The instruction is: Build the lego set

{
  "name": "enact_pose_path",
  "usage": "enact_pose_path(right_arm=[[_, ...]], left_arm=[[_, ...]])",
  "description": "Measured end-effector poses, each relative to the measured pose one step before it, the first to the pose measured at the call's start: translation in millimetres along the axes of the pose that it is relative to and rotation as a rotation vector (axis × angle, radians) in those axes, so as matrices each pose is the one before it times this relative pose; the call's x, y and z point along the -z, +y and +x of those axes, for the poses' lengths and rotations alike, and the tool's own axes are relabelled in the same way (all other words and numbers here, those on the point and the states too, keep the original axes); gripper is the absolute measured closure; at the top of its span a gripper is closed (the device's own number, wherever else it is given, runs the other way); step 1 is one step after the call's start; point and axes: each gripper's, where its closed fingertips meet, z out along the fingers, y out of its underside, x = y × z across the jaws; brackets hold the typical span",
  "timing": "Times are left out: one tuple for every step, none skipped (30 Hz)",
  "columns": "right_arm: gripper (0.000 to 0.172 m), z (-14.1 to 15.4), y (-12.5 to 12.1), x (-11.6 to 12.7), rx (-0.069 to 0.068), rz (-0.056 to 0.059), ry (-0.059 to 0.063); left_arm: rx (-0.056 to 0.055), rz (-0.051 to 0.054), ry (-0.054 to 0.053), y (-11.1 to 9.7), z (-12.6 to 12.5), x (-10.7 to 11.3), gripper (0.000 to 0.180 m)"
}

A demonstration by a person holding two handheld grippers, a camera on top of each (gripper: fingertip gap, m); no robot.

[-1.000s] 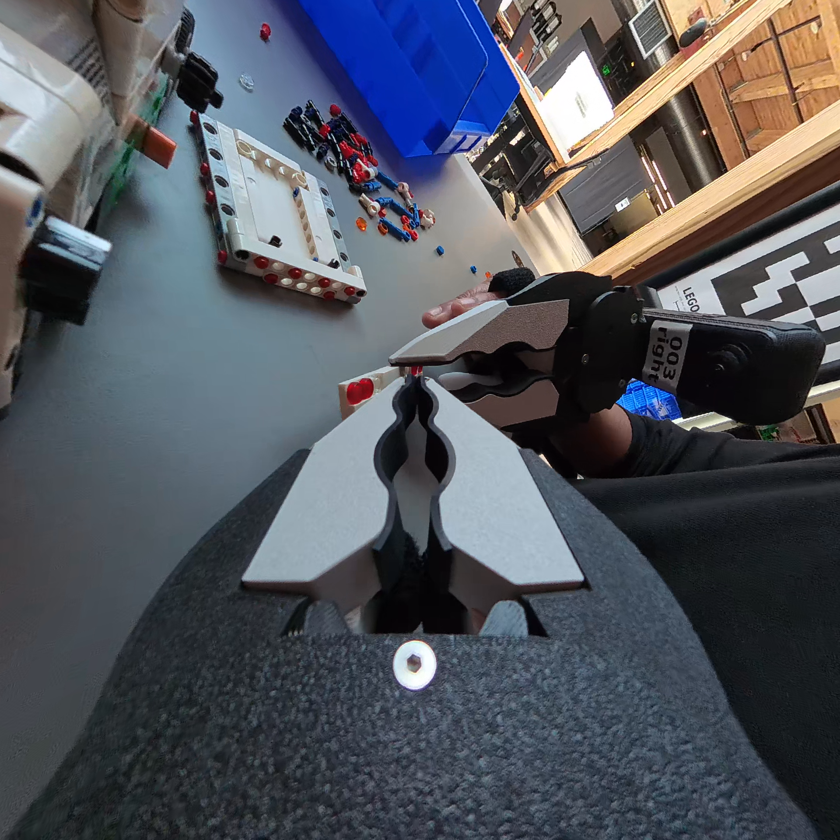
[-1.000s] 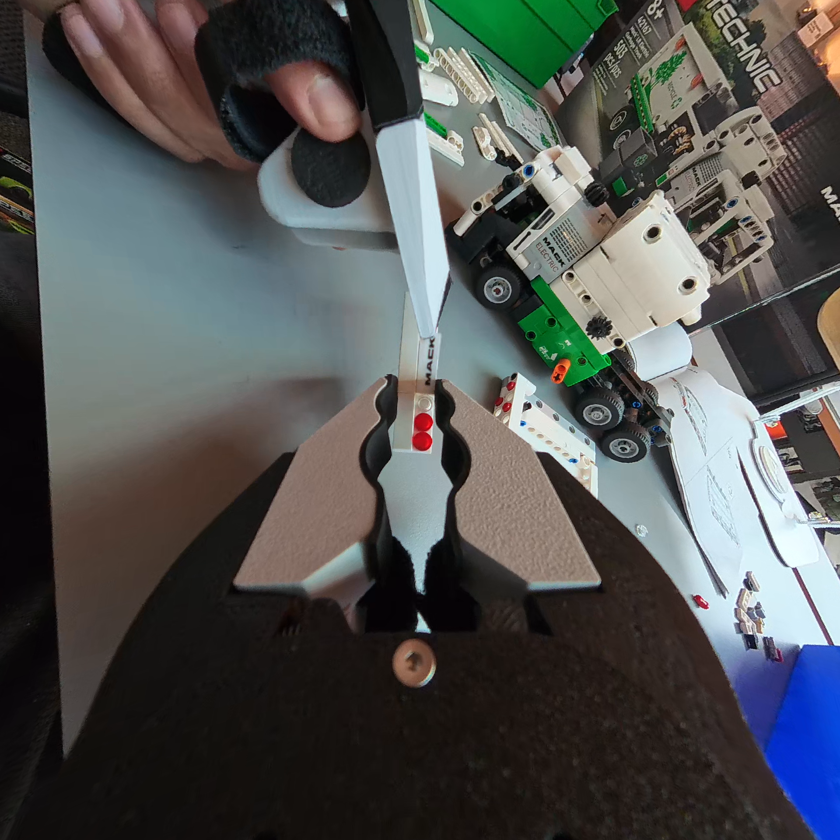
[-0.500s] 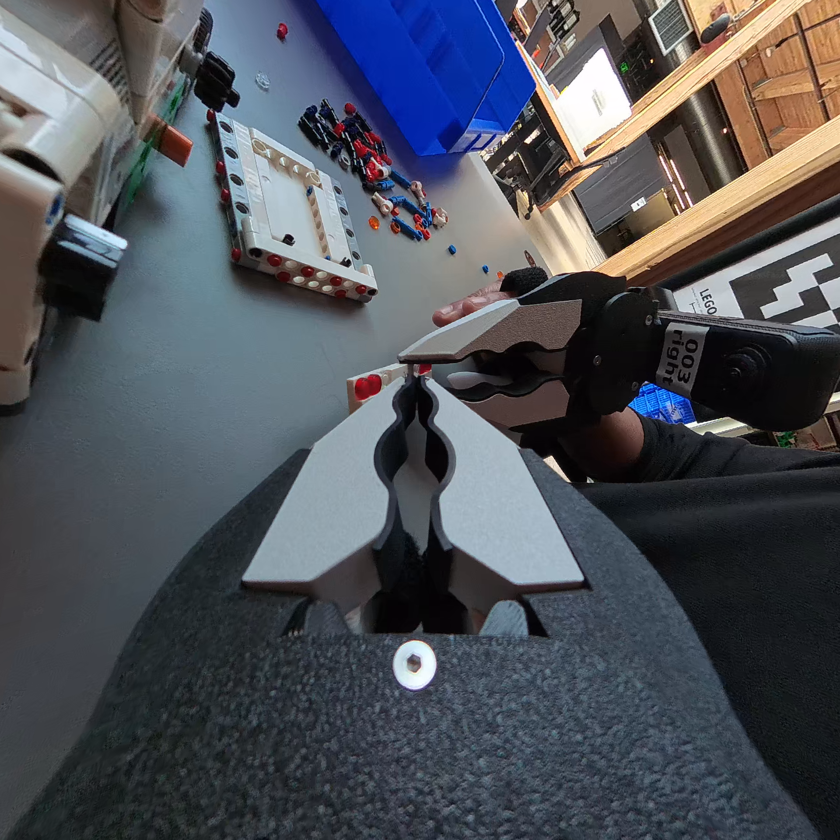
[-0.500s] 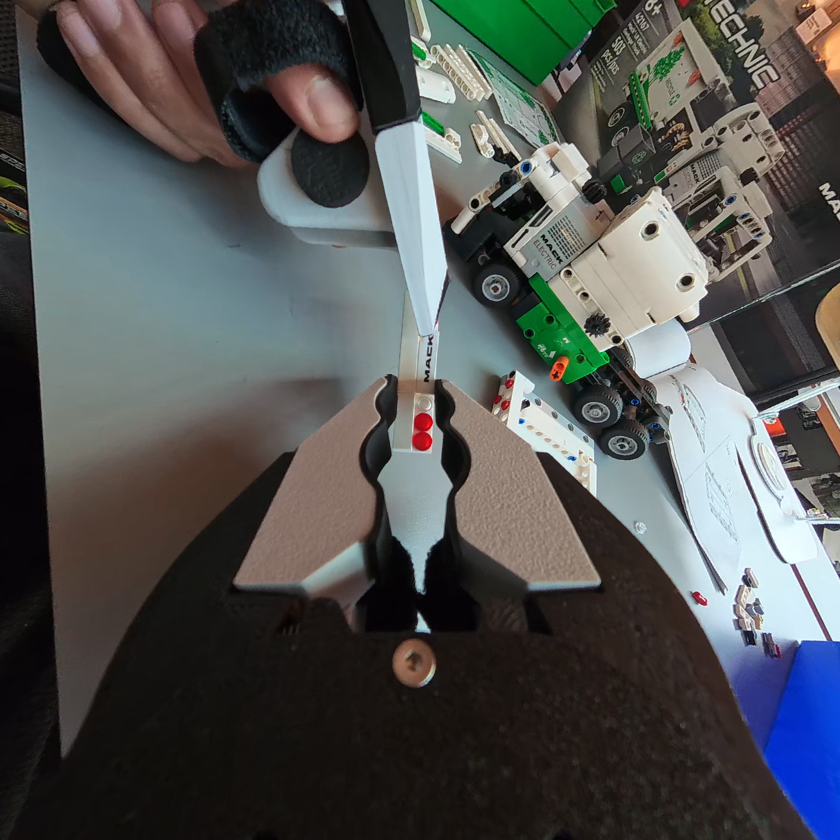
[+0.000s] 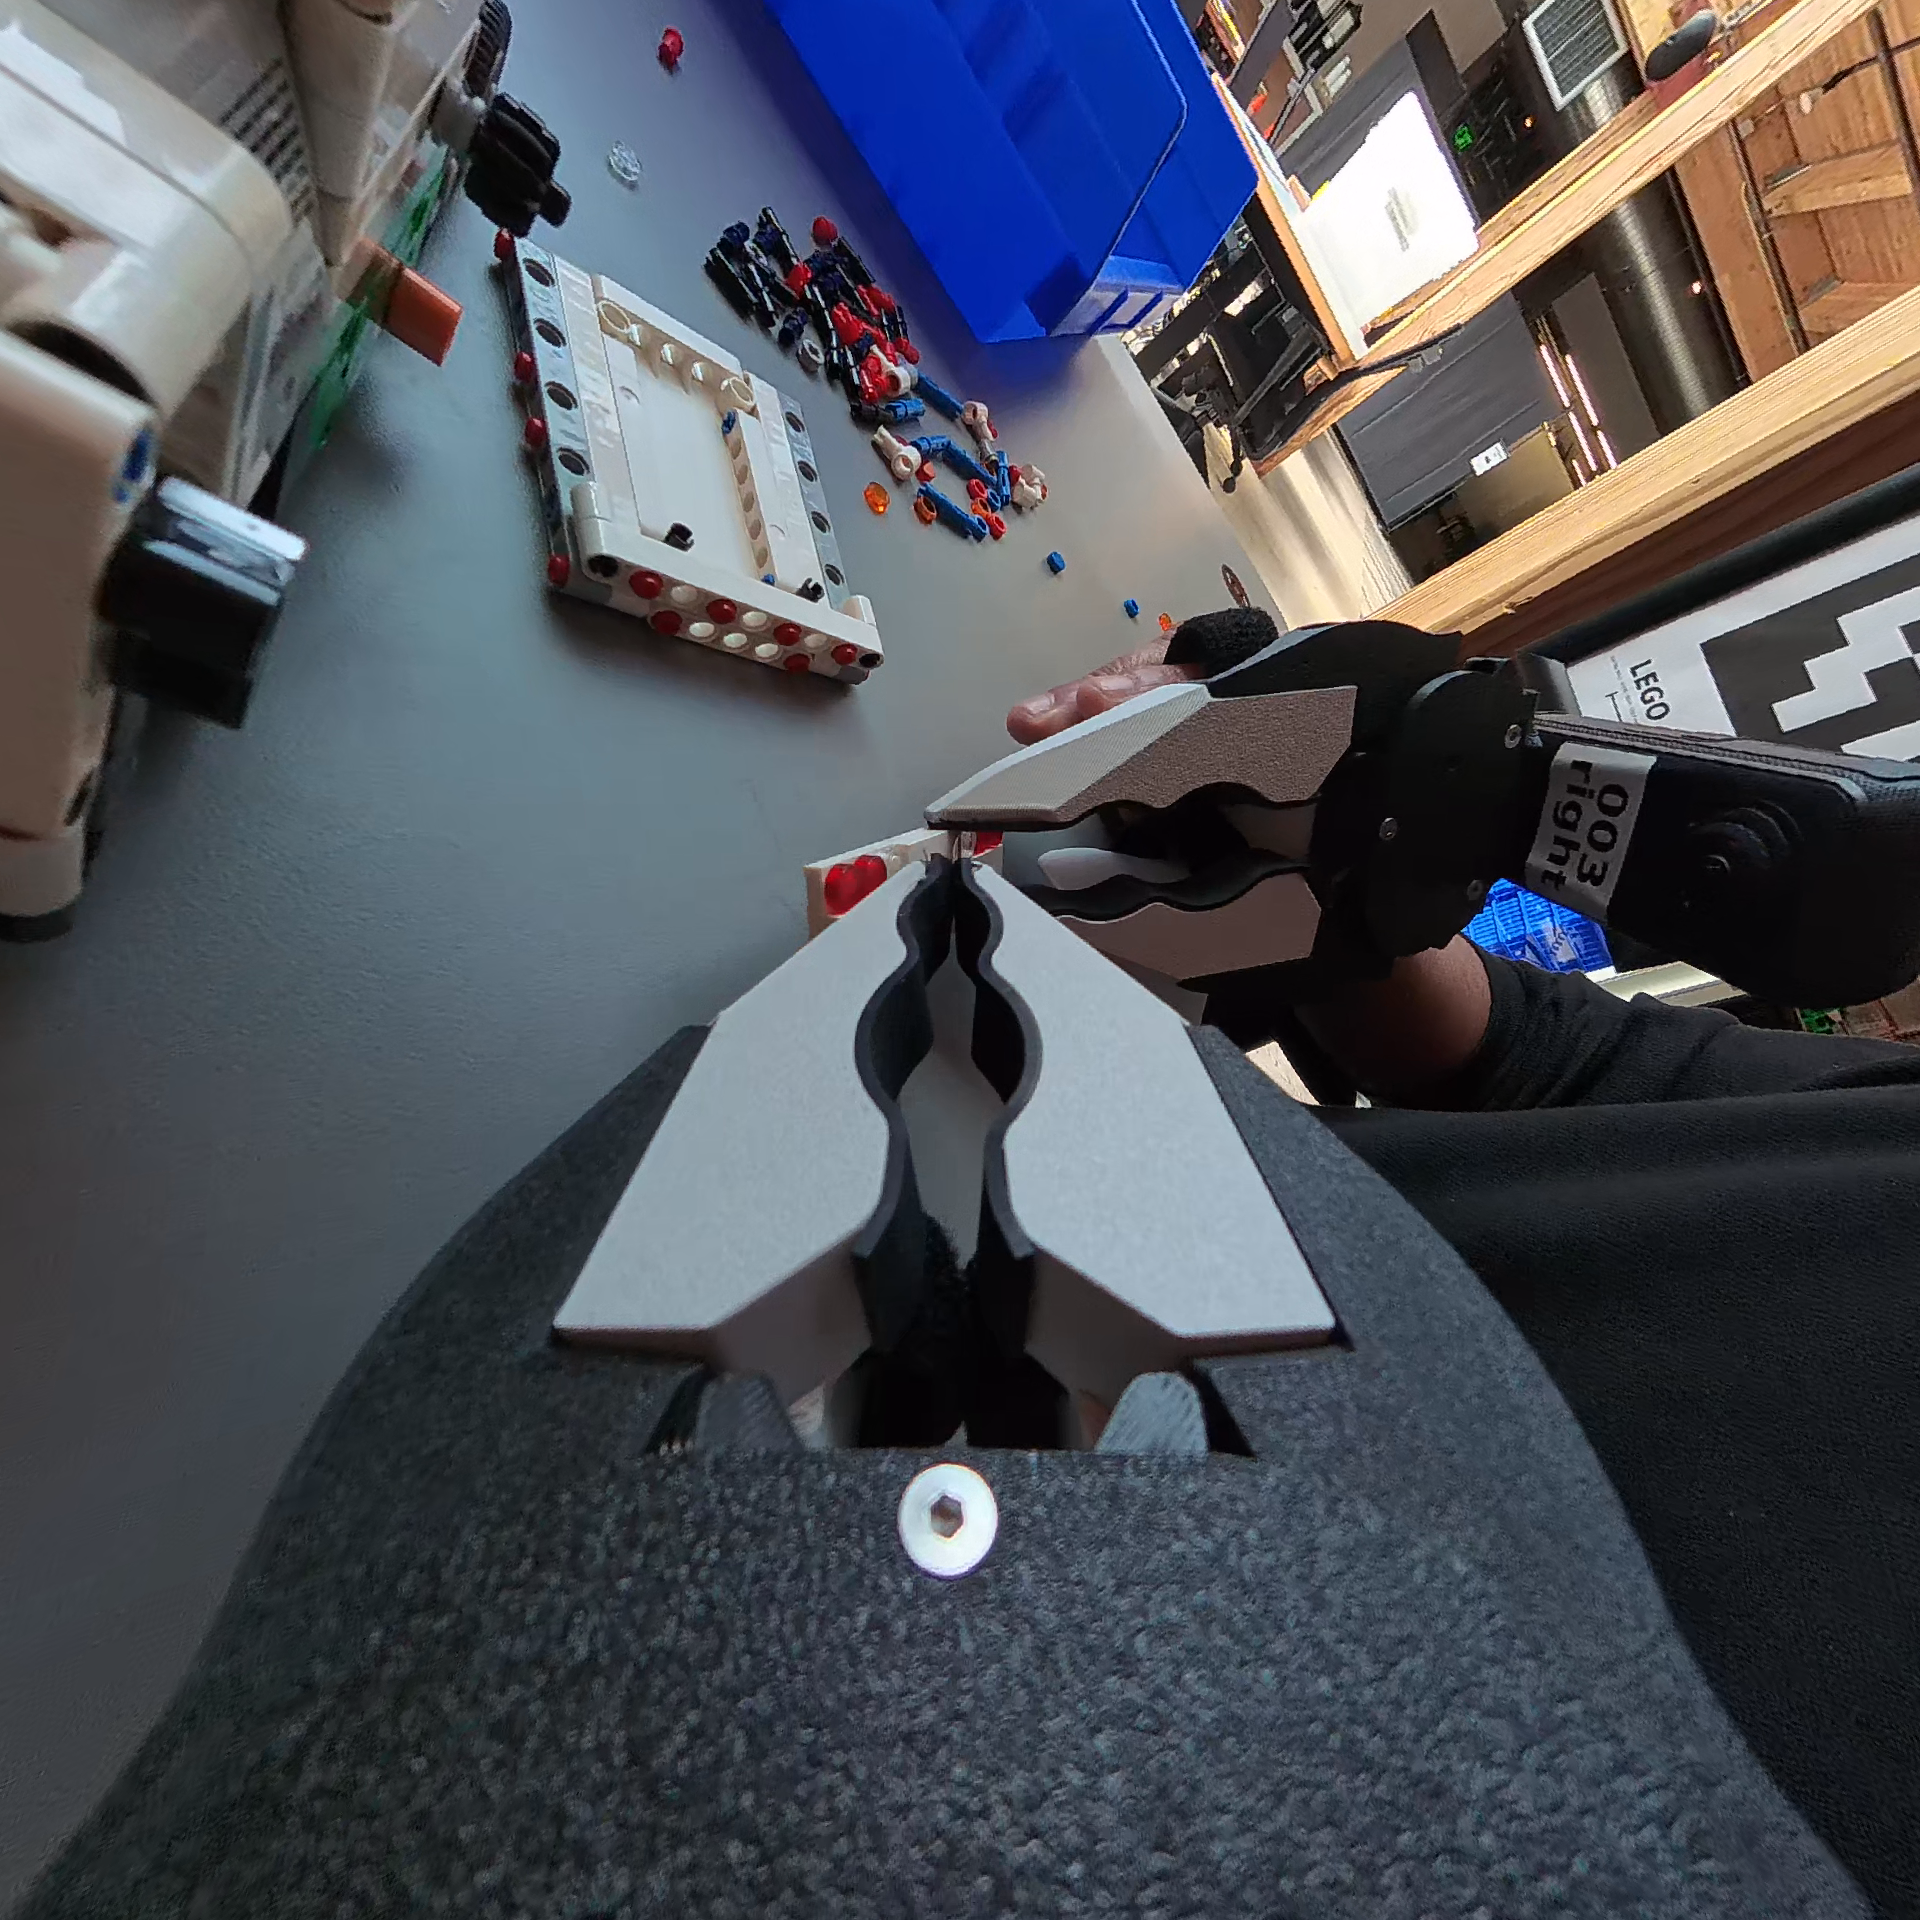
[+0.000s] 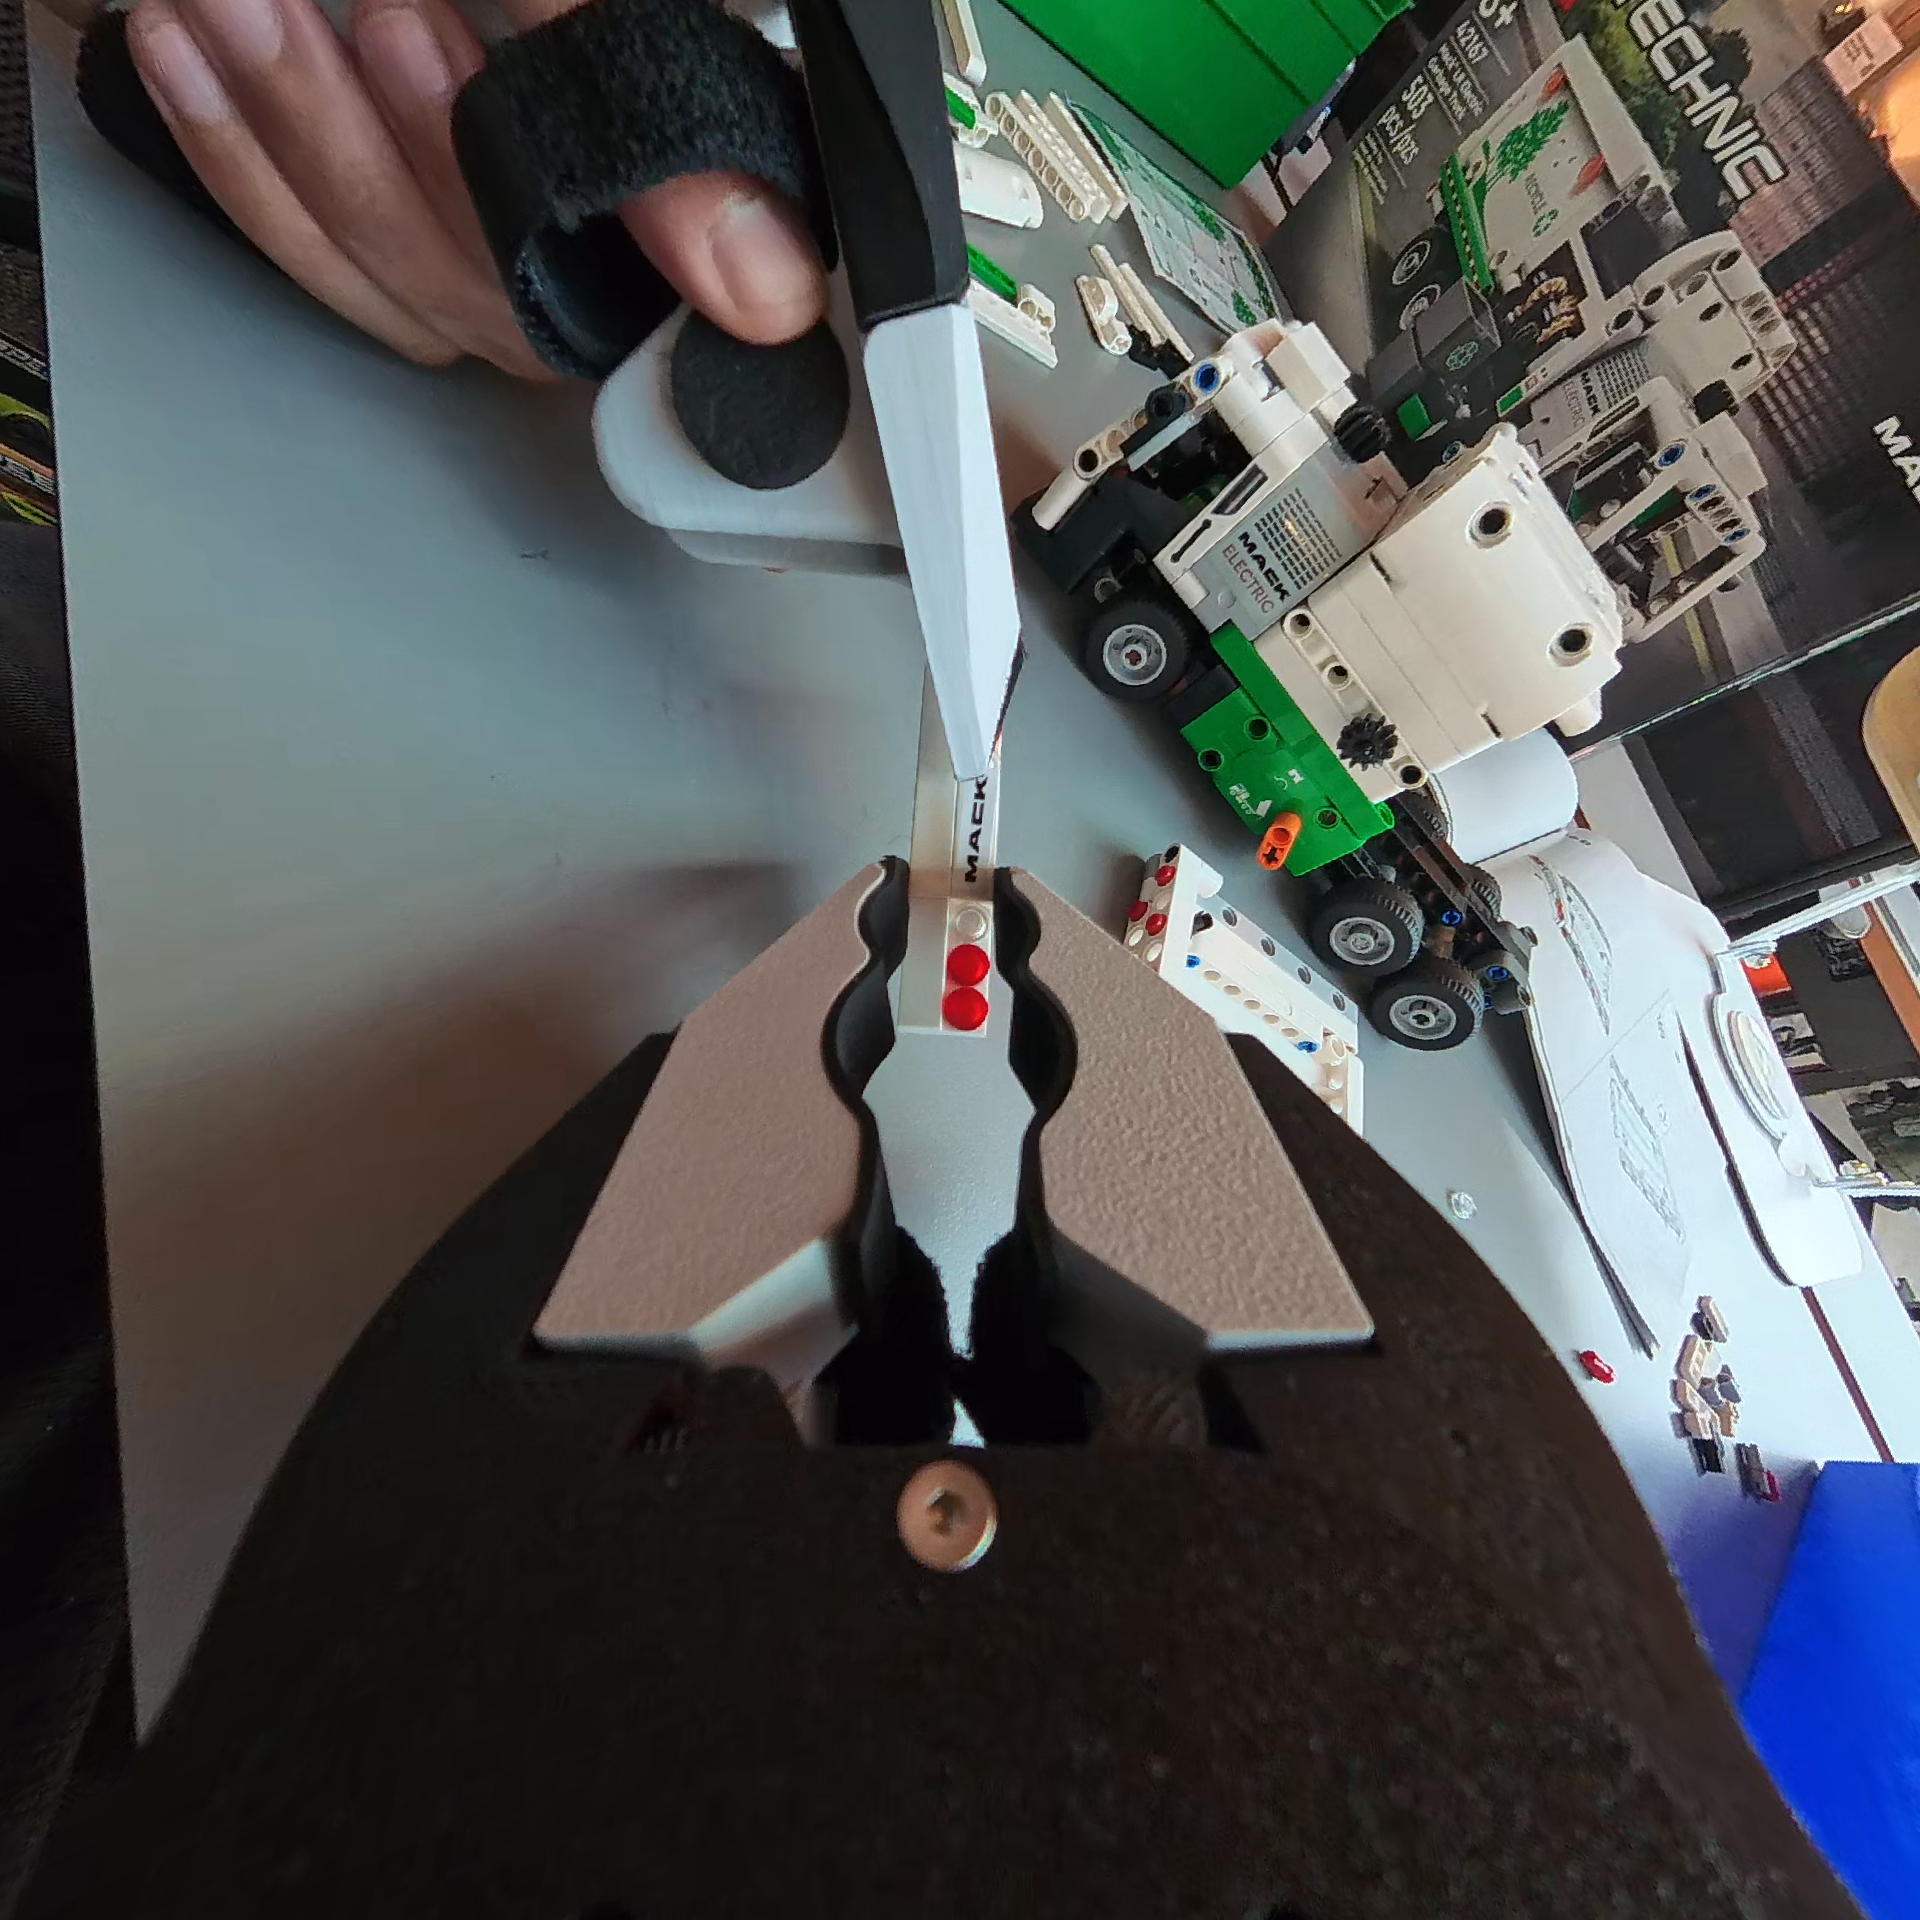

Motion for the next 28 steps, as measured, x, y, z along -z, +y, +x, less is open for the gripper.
enact_pose_path(right_arm=[[0.157,0.07,-0.14,0.18,-0.0011,0.0014,-0.0003],[0.157,0.02,0.08,-0.06,-0.0007,-0.0003,-0.0003],[0.157,0.02,-0.09,0.11,0.0,0.0004,0.0],[0.157,-0.09,-0.12,0.04,0.0001,0.0007,0.0001],[0.157,-0.11,0.21,-0.03,0.0011,-0.001,0.0],[0.157,-0.05,0.04,-0.08,0.0013,-0.001,0.0002],[0.157,-0.06,0.02,0.03,0.001,0.0001,0.0002],[0.157,-0.13,-0.03,-0.04,0.0011,-0.0002,0.0],[0.157,-0.03,0.1,-0.07,0.0009,-0.0009,0.0001],[0.157,-0.06,0.03,-0.04,0.0003,-0.0002,0.0004],[0.157,0.08,-0.02,0.04,-0.0002,0.0001,-0.0002],[0.157,-0.04,-0.04,0.01,0.0001,-0.0001,0.0002],[0.157,0.05,0.06,0.02,0.0007,0.0003,0.0006],[0.157,-0.1,-0.05,-0.07,0.0002,-0.0003,-0.0005],[0.157,-0.07,0.2,-0.1,0.0008,-0.0011,0.0002],[0.157,-0.04,0.02,0.07,0.0024,0.0,0.0014],[0.157,-0.1,-0.06,0.0,0.0027,-0.0002,0.0011],[0.157,-0.06,0.16,-0.19,0.0025,-0.002,0.0012],[0.157,-0.05,0.02,-0.09,0.003,-0.001,0.0021],[0.157,-0.07,0.03,-0.04,0.0028,-0.0004,0.0017],[0.157,0.01,0.16,-0.02,0.0018,-0.0011,0.001],[0.157,0.02,-0.04,-0.04,0.0011,-0.0002,0.0011],[0.157,0.13,0.02,0.01,0.0003,-0.0002,0.0007],[0.157,0.07,0.0,-0.05,0.0008,0.0,0.001],[0.157,-0.01,-0.03,0.04,0.001,0.0,0.0011],[0.157,0.04,-0.12,-0.01,0.0014,0.0006,0.0013],[0.157,0.53,0.0,0.01,-0.0008,-0.0007,0.0036],[0.157,0.83,0.12,-0.13,-0.0057,-0.0017,0.0033]], left_arm=[[0.001,0.0009,-0.0032,-0.17,-0.45,-0.01,0.18],[0.0006,0.0009,-0.0012,-0.11,-0.27,-0.04,0.18],[-0.0004,-0.001,0.0014,0.13,0.22,-0.06,0.18],[-0.0001,-0.0013,-0.0015,0.21,-0.1,-0.1,0.18],[-0.0003,-0.0008,-0.0017,0.08,-0.16,-0.2,0.18],[-0.0004,-0.001,0.0009,0.12,0.14,-0.06,0.18],[0.0006,-0.0002,0.0001,0.03,-0.04,-0.1,0.18],[0.0013,0.0004,-0.0002,-0.08,-0.15,0.05,0.18],[0.0009,-0.0001,0.0008,-0.03,0.01,-0.04,0.18],[0.0008,-0.0001,-0.0009,0.04,-0.2,0.03,0.18],[0.0017,0.0001,-0.002,-0.17,-0.41,-0.08,0.18],[0.0016,-0.0005,0.0001,0.03,-0.12,-0.12,0.18],[0.0003,-0.0008,0.0011,0.05,0.15,-0.01,0.18],[-0.0005,0.0002,-0.0004,0.02,-0.03,-0.07,0.18],[0.0,0.0002,-0.001,0.01,-0.07,-0.07,0.18],[0.0002,0.0001,-0.0001,-0.07,-0.02,-0.08,0.18],[0.0005,0.0015,0.0004,-0.19,0.14,0.14,0.18],[0.0016,0.003,0.0007,-0.45,-0.07,0.3,0.18],[0.0024,0.0028,0.001,-0.37,-0.05,0.27,0.18],[0.0021,0.0006,0.0004,-0.15,-0.17,-0.01,0.18],[0.0005,-0.0017,-0.0002,0.16,-0.06,-0.19,0.18],[-0.0004,-0.0017,-0.0008,0.31,-0.05,-0.23,0.18],[0.0006,-0.0006,-0.0017,0.02,-0.22,-0.03,0.18],[0.0014,-0.0001,-0.0002,0.08,-0.09,-0.14,0.18],[0.0004,0.0012,0.0001,-0.1,0.07,-0.01,0.18],[0.0013,0.0025,-0.0002,-0.2,0.05,0.11,0.18],[0.0023,0.0024,0.0009,-0.2,0.18,0.0,0.18],[0.0011,0.0031,-0.0006,-0.33,0.0,0.23,0.18]])
